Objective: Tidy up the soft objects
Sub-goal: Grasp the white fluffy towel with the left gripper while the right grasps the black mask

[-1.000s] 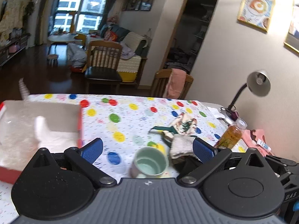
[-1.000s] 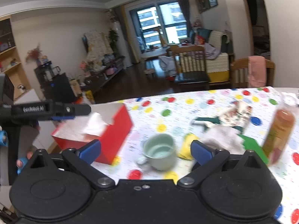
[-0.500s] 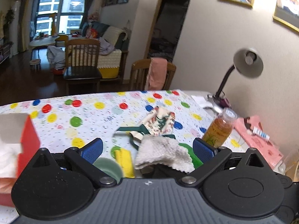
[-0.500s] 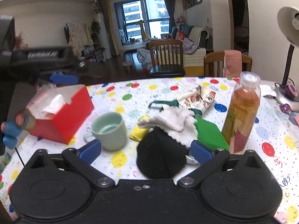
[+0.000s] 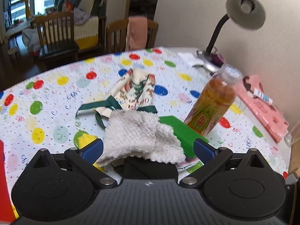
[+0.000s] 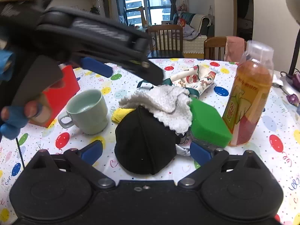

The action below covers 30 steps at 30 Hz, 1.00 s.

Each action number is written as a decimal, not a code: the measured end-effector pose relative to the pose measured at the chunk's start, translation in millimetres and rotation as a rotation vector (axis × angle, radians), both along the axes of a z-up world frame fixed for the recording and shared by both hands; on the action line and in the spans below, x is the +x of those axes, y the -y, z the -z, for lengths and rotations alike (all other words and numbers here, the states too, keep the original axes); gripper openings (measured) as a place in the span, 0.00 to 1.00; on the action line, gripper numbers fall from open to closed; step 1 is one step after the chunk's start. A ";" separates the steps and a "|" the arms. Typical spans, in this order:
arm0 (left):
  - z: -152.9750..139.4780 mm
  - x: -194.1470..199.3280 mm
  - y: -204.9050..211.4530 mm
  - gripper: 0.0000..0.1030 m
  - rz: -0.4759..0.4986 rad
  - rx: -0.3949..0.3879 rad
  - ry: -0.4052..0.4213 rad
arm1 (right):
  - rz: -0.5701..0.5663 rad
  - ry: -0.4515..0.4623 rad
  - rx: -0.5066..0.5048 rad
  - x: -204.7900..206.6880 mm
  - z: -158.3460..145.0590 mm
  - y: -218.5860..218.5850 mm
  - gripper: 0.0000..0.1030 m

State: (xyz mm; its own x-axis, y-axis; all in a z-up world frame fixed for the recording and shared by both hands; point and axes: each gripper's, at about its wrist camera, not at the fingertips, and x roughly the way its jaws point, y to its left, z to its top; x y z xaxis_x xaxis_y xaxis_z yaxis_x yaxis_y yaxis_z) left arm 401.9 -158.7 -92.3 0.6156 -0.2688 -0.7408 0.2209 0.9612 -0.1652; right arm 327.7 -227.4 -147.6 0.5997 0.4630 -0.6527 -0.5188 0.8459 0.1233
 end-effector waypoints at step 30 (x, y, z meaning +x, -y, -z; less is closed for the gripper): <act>73.6 70.3 30.6 0.71 0.056 0.086 -0.236 | -0.029 0.018 -0.173 26.6 42.5 -45.6 0.83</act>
State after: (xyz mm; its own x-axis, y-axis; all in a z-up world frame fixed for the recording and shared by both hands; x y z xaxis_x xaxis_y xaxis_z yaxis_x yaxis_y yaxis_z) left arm 472.2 -189.3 -165.9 0.4089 -0.2278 -0.8837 0.2395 0.9612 -0.1370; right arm 354.3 -181.8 -190.2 0.5998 0.3622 -0.7134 -0.5442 0.8384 -0.0319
